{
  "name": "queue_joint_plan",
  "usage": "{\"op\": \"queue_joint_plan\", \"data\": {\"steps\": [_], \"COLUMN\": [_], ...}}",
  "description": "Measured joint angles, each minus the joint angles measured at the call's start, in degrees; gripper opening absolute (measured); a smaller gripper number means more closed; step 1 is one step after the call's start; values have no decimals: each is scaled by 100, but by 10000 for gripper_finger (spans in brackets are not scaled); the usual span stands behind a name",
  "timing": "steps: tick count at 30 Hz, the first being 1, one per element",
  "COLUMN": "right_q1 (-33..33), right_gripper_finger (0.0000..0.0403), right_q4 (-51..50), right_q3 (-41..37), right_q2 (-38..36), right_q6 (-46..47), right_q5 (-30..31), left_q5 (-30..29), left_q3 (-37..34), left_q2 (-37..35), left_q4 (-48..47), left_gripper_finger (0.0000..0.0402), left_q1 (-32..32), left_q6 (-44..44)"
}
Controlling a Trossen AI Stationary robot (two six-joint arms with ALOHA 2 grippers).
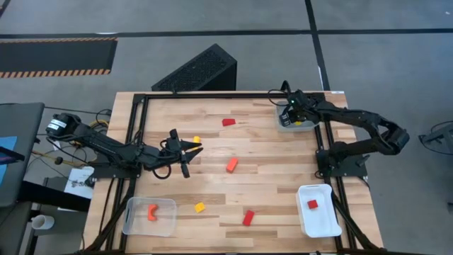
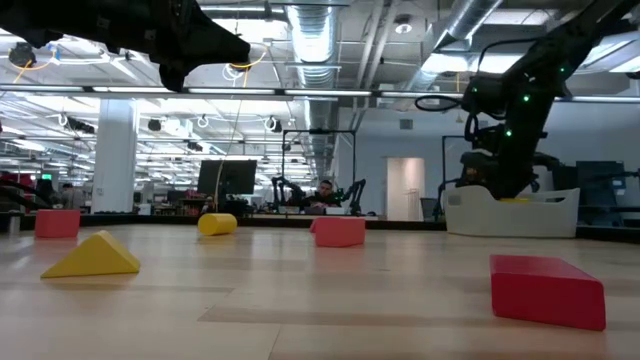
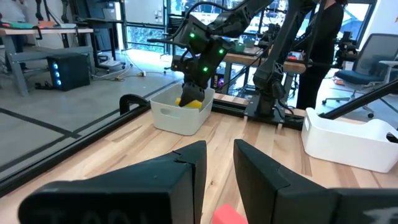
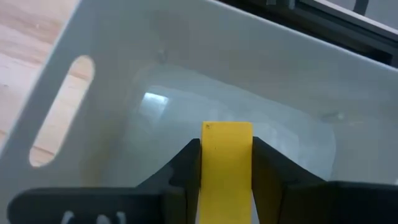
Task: Sort & place blocks by color
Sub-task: Put the top right yellow block into the gray bin, then put the left orange block into the transparent bin
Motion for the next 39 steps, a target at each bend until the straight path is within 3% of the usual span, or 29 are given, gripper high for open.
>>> {"op": "queue_joint_plan", "data": {"steps": [9,15,28,39], "right_q1": [-34,144,2271,4072], "right_gripper_finger": [206,228,196,175], "right_q4": [9,15,1192,1273], "right_q3": [-3,-3,-3,-3], "right_q2": [0,-56,-636,-638], "right_q6": [-19,-271,-602,-402], "right_q5": [4,7,324,1645], "left_q5": [0,0,141,205], "left_q3": [0,0,0,0], "left_q2": [0,0,2,1], "left_q4": [2,2,-550,-540], "left_gripper_finger": [68,68,68,68], "left_q1": [0,-1,-3,-5], "left_q6": [-9,-4,-442,-865]}}
